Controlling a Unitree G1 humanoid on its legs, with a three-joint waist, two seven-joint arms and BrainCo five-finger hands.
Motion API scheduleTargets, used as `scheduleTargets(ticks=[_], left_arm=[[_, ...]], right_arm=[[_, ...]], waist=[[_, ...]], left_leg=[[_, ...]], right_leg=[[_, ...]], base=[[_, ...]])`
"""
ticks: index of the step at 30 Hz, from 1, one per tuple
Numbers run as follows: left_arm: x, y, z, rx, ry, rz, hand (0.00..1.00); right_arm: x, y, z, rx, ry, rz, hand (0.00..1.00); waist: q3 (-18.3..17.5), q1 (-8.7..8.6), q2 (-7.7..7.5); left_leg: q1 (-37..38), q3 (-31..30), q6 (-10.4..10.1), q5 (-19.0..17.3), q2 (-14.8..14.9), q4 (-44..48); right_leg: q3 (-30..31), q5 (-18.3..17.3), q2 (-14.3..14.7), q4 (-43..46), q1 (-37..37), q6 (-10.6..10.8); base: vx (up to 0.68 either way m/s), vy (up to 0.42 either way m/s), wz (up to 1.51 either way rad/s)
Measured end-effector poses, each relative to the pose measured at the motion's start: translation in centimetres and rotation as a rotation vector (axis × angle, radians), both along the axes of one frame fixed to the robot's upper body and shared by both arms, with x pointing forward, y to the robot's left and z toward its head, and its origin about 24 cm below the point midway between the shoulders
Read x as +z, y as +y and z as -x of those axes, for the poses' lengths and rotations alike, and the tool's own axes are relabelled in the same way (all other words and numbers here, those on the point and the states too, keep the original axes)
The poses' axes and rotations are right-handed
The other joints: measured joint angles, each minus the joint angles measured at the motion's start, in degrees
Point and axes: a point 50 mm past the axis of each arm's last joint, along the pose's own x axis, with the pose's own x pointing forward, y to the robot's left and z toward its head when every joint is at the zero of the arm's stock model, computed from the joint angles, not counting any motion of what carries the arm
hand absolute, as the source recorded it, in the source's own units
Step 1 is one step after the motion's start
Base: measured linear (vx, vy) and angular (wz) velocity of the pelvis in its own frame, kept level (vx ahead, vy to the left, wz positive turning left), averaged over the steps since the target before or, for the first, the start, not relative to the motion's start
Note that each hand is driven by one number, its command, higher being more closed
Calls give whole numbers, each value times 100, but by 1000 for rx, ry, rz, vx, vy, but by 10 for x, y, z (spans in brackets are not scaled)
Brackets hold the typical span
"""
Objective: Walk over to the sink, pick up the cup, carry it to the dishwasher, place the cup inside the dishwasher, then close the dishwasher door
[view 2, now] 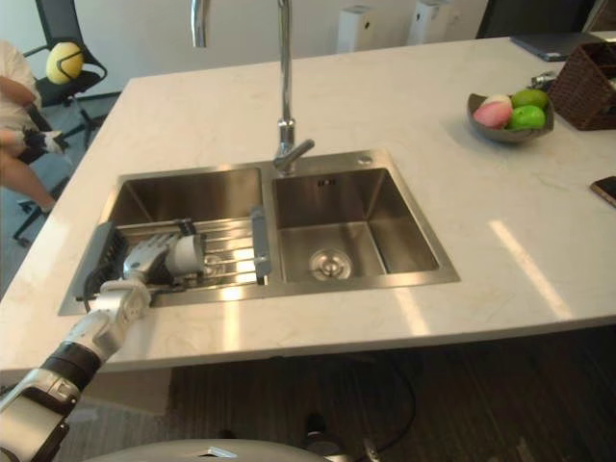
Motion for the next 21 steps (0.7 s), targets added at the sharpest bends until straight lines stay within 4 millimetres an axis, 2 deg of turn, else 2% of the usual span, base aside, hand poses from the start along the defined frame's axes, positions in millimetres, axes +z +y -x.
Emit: scheduleTargets(ticks=[7, 11, 12, 21], left_arm=[[-2, 4, 5, -32, 45, 80, 0], [-3, 6, 7, -51, 141, 153, 0], [-3, 6, 7, -54, 149, 167, 100], [-1, 5, 8, -68, 173, 224, 100]], right_arm=[[1, -2, -3, 20, -9, 25, 0], [1, -2, -3, 49, 0, 34, 0], [1, -2, -2, 51, 1, 34, 0], [1, -2, -5, 67, -3, 37, 0]], waist=[[7, -2, 60], [9, -8, 64], [9, -7, 64], [5, 39, 92]], left_leg=[[80, 9, -1, 0, -1, -26], [75, 18, -1, 0, -6, -26], [76, 17, -1, 0, -8, -26], [86, 5, -1, 0, -28, -23]], right_leg=[[27, 13, 7, 0, 18, -16], [42, 13, 4, 0, 18, -16], [42, 14, 2, 0, 18, -16], [39, 108, -14, 0, 18, -50]], base=[[47, -2, -2], [31, 2, -4], [54, 2, 3], [37, 0, 3]])
